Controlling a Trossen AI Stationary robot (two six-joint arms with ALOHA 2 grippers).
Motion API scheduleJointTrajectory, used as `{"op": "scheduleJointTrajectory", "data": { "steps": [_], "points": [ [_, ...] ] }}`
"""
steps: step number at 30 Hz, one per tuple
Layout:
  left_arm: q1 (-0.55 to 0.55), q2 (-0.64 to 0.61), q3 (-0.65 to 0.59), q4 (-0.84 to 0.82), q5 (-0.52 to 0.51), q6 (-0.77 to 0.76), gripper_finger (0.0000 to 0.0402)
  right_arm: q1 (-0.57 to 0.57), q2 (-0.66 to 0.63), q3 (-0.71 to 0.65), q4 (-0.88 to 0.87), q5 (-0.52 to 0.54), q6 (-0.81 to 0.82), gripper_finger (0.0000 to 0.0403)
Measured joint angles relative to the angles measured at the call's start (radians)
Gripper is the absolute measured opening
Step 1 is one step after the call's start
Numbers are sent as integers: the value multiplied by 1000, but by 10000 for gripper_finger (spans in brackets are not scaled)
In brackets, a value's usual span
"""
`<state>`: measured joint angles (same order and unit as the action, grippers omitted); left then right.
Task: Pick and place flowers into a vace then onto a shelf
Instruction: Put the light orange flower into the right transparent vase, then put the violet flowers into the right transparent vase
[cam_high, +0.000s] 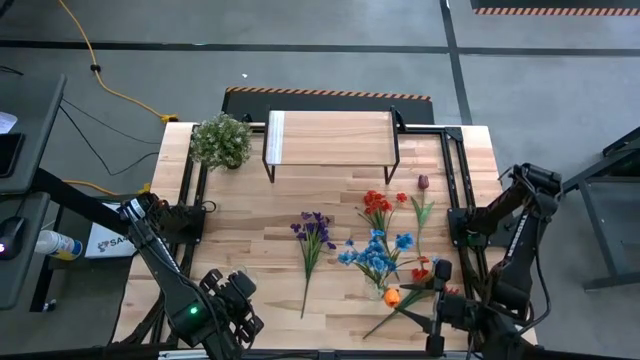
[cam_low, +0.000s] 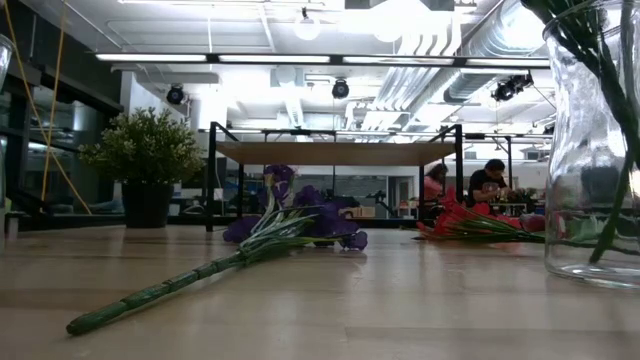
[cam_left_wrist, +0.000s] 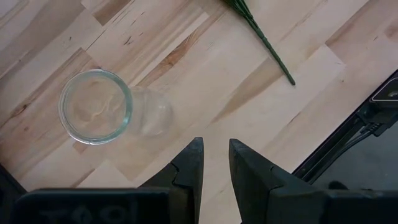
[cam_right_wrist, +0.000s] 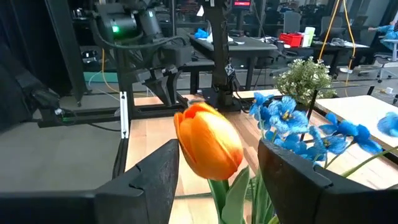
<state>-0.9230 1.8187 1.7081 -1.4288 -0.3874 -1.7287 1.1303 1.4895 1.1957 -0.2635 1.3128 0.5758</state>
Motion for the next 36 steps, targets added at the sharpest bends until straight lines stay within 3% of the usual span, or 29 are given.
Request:
{"op": "scheduleJointTrajectory", "data": {
  "steps": [16, 24, 36],
  "points": [
    [0, 0, 0, 64, -46, 4, 111, 25, -63, 0, -6, -53, 0, 212],
    [18, 0, 1, 203, -57, 123, 111, 25, -63, 0, -3, -71, 0, 200],
    [110, 2, 99, 208, -22, 297, 111, 25, -64, 0, 88, -96, -71, 209]
  ]
}}
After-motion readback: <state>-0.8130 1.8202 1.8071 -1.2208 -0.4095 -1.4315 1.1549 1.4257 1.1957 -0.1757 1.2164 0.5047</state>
